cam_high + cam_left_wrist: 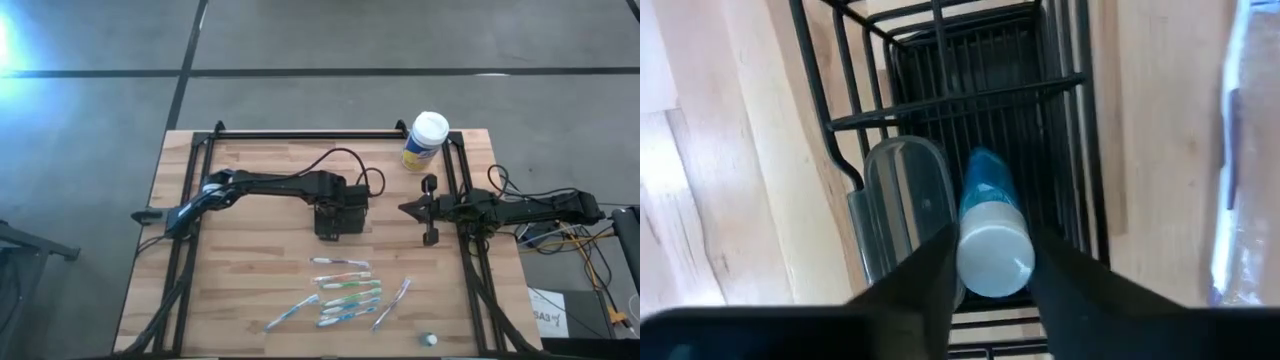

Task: Pick & Place toothbrushing station
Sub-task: Put the top mouthwash bottle into the wire organizer

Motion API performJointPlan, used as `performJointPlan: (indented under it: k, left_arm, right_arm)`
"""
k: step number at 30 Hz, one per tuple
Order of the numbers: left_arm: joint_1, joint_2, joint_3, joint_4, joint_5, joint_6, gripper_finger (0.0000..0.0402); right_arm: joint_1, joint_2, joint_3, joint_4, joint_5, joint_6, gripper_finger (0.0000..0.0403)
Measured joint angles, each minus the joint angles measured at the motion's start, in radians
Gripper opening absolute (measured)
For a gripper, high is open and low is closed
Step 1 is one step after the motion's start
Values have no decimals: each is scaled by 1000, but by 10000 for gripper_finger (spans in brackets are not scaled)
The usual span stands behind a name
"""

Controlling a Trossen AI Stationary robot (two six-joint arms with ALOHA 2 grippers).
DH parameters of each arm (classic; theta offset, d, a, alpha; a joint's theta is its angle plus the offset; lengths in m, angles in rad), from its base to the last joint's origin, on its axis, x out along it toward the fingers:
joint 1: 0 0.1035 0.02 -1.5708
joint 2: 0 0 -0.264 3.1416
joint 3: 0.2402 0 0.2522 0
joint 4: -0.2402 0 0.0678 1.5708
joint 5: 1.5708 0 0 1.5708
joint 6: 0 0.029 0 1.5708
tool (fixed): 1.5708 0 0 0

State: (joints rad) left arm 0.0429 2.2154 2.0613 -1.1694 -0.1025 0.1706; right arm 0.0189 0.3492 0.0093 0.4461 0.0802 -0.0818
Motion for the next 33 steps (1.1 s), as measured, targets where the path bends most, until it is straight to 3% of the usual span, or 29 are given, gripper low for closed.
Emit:
performJointPlan:
  k: [4, 7, 17, 33]
  left_arm:
    - [1, 8, -1, 17, 0, -15, 202]
    - [1, 5, 0, 17, 4, -23, 225]
    - [1, -7, 1, 17, -4, -15, 203]
    - [0, -8, 44, 6, -10, 5, 219]
  right_arm:
    - [0, 0, 0, 0, 0, 0, 8]
    - [0, 0, 0, 0, 0, 0, 8]
    - [0, 0, 0, 0, 0, 0, 8]
    - [0, 0, 0, -1, 0, 0, 8]
